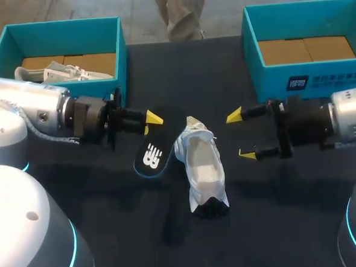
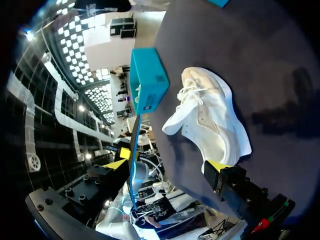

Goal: Take the shoe out of the shoebox, open the shoe tongue, remove and reinsert the insole, then place the shoe into the shoebox

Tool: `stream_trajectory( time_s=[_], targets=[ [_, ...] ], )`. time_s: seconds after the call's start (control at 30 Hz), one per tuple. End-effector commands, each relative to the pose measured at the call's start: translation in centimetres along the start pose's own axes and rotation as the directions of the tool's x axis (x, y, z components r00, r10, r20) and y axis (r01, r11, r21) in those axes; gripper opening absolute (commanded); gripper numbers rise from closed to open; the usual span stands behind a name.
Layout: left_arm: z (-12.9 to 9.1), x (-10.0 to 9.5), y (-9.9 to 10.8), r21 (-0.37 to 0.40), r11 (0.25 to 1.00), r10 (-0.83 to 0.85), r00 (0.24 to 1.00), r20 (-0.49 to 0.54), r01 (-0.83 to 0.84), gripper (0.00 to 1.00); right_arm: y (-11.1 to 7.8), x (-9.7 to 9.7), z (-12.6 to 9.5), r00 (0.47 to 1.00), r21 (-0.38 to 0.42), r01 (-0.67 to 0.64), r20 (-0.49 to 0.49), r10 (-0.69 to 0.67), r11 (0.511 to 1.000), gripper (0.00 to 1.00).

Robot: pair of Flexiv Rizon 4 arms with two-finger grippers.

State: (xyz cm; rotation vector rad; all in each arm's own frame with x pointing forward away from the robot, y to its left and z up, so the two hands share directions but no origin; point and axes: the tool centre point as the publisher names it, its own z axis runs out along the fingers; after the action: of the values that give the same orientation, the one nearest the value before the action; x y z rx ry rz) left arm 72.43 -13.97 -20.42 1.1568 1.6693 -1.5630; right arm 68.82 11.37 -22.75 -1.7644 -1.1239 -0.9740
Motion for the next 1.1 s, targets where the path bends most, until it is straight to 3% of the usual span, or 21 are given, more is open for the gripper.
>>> stream_trajectory(
  time_s=[0.03, 0.27, 0.4, 0.67, 0.97, 1.1],
  targets=[
    [0.0, 0.0, -0.2, -0.003, 1.000, 0.000, 1.000, -0.001, 0.000, 0.00, -0.2, 0.2, -0.6, 1.000, 0.003, -0.002, 0.019, 0.002, 1.000, 1.00],
    [0.0, 0.0, -0.2, -0.003, 1.000, 0.000, 1.000, -0.001, 0.000, 0.00, -0.2, 0.2, -0.6, 1.000, 0.003, -0.002, 0.019, 0.002, 1.000, 1.00],
    [1.7, 1.0, -0.8, -0.001, 0.996, -0.084, 0.996, 0.017, 0.084, 0.00, -0.7, 0.2, -2.7, 1.000, 0.001, 0.011, 0.024, -0.011, 1.000, 1.00],
    [3.6, 1.5, -2.9, 0.020, 0.987, -0.157, 0.987, -0.032, 0.158, 0.00, -2.0, -2.0, -4.8, 0.990, 0.056, 0.005, 0.139, -0.013, 0.998, 1.00],
    [5.2, 2.1, -4.0, 0.027, 0.982, -0.186, 0.980, -0.067, 0.188, 0.00, -3.3, -3.3, -6.9, 0.975, 0.003, 0.095, 0.204, -0.093, 0.996, 1.00],
    [5.7, 2.8, -4.1, 0.045, 0.973, -0.221, 0.972, -0.074, 0.225, 0.00, -3.5, -3.5, -7.5, 0.957, 0.016, 0.138, 0.256, -0.137, 0.990, 1.00]
  ],
)
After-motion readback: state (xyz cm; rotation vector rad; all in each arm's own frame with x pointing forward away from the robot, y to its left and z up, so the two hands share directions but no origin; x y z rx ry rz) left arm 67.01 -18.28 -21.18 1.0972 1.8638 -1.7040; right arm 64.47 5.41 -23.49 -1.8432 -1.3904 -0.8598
